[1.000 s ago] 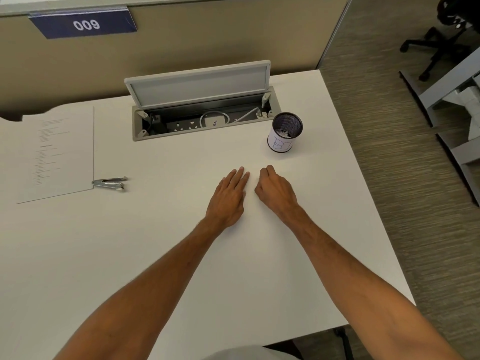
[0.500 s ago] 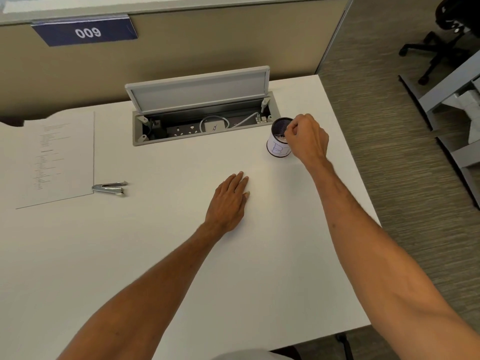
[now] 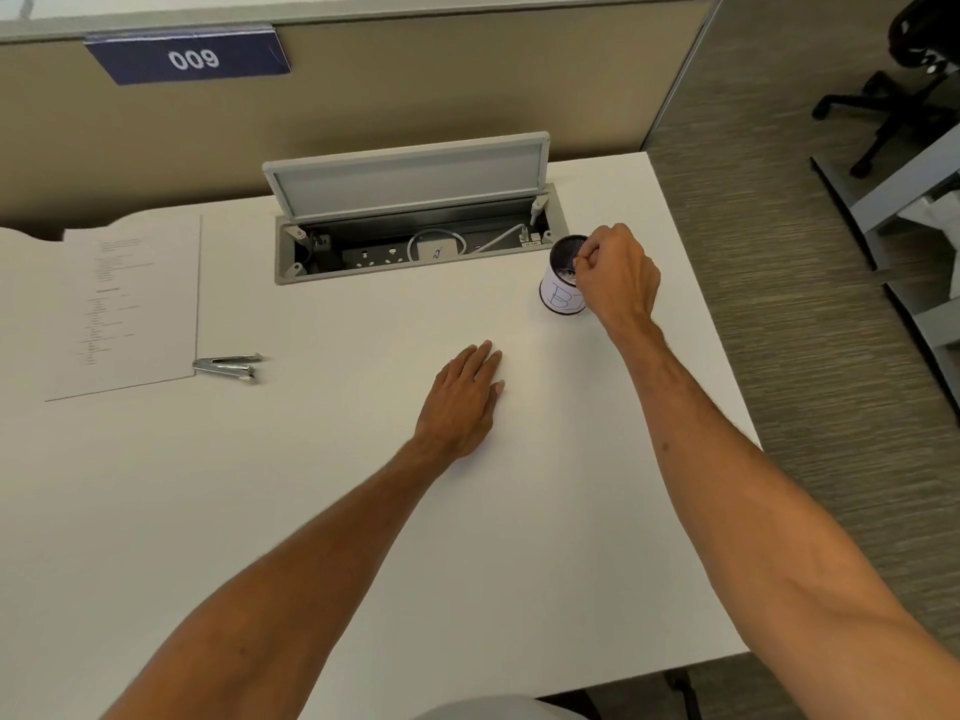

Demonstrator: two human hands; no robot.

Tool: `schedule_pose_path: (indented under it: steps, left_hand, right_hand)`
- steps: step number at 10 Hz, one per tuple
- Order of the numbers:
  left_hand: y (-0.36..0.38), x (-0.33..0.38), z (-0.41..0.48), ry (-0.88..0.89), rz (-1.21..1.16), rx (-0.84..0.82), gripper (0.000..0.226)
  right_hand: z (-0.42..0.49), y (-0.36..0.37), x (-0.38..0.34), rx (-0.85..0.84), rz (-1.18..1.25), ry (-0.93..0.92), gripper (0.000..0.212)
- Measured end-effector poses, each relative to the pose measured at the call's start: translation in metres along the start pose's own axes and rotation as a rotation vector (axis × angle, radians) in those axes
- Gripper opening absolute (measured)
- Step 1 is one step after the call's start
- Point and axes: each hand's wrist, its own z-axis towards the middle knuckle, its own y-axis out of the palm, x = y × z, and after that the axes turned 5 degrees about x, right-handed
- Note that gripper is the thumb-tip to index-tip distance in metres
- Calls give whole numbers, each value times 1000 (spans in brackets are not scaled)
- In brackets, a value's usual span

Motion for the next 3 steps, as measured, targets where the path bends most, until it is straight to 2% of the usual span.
schedule_pose_path:
  steps: [1,2,3]
  left_hand:
    - [-9,4,2,-14,-13,-23,56]
    - [-14,7,2,-41,-63,-25,55]
    - [-16,9,-1,-36,-33,-11,55]
  right_hand:
    - [-9,-3,-3,69,44,-9,5]
    - [-30,-6,-11,192,61,-23,13]
    - [-69,3,-26,239,75,-69,17]
